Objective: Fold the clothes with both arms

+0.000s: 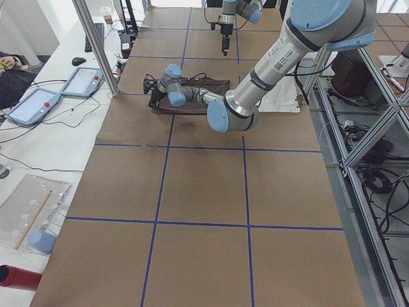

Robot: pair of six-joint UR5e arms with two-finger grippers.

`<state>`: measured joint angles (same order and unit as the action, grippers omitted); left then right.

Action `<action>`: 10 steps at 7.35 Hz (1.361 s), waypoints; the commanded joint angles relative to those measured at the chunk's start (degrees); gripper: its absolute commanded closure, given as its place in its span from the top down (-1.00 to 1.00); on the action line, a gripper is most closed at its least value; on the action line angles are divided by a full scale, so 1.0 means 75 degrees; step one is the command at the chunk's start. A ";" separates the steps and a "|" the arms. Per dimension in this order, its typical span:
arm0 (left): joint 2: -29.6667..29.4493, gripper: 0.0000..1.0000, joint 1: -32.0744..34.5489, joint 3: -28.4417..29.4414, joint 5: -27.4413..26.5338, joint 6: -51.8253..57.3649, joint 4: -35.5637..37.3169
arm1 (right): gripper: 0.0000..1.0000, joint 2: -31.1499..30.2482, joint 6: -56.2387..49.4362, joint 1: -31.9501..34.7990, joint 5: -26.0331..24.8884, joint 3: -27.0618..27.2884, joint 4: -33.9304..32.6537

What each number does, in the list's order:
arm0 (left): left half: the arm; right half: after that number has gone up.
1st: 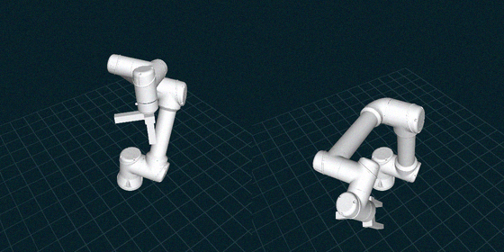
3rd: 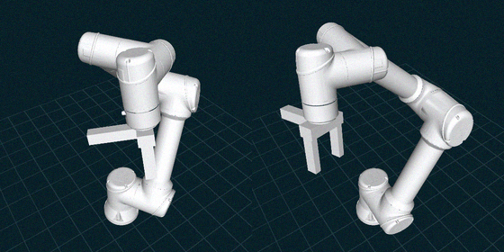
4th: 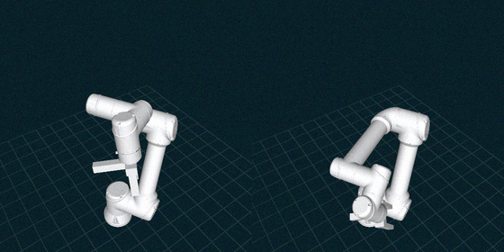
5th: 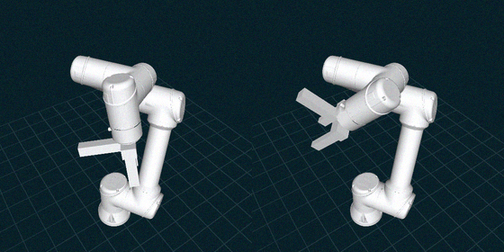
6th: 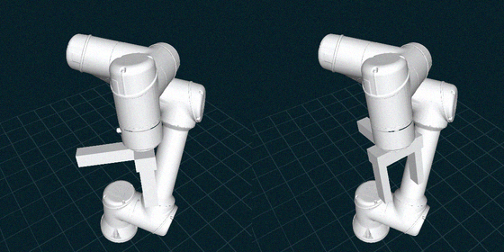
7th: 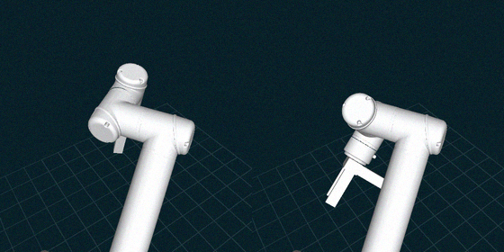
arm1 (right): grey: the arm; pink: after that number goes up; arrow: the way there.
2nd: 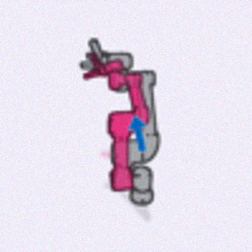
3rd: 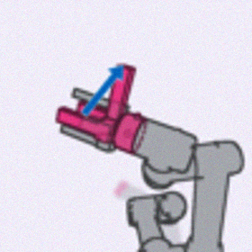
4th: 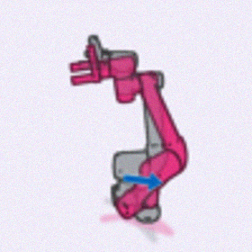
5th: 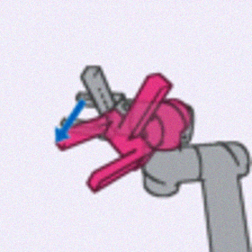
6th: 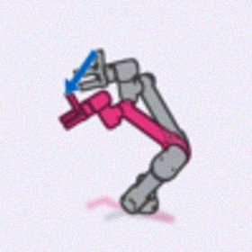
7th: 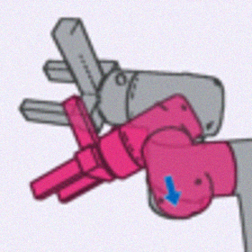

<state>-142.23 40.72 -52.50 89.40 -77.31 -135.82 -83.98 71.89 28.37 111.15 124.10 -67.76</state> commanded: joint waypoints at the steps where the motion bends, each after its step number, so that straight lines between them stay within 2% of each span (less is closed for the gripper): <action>1: -0.0032 1.00 0.0449 -0.0123 0.0414 0.0637 -0.0009 | 1.00 0.0180 -0.0058 0.0131 -0.0008 -0.0174 -0.0175; 2: 0.0188 1.00 0.0650 -0.0450 0.1522 0.0907 0.0189 | 1.00 0.0773 -0.0139 0.0178 -0.0031 -0.0454 -0.0861; 3: 0.0840 1.00 0.0652 -0.1776 0.1638 0.0933 0.1235 | 1.00 0.1614 -0.0291 0.0085 -0.0286 -0.0851 -0.1773; 5: 0.1979 1.00 0.0594 -0.5100 0.1650 0.0968 0.3858 | 1.00 0.2895 -0.1087 -0.0673 -0.1268 -0.1659 -0.3287; 6: 0.2064 1.00 0.0512 -0.6045 0.1883 0.0980 0.4996 | 1.00 0.3121 -0.1089 -0.0898 -0.1331 -0.1988 -0.3456; 7: 0.2135 1.00 0.0279 -0.6739 0.2059 0.0980 0.5645 | 1.00 0.3332 -0.1043 -0.1120 -0.1355 -0.2490 -0.3458; 8: 0.2426 1.00 0.0068 -0.7257 0.2061 0.0957 0.5768 | 1.00 0.3485 -0.1043 -0.1215 -0.1332 -0.2890 -0.3725; 10: 0.2522 1.00 0.0055 -0.7391 0.2072 0.0945 0.5781 | 1.00 0.3556 -0.1101 -0.1240 -0.1146 -0.2917 -0.4719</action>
<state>-123.87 41.47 -106.80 104.83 -70.17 -92.96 -57.89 63.86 19.32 101.77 102.85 -98.82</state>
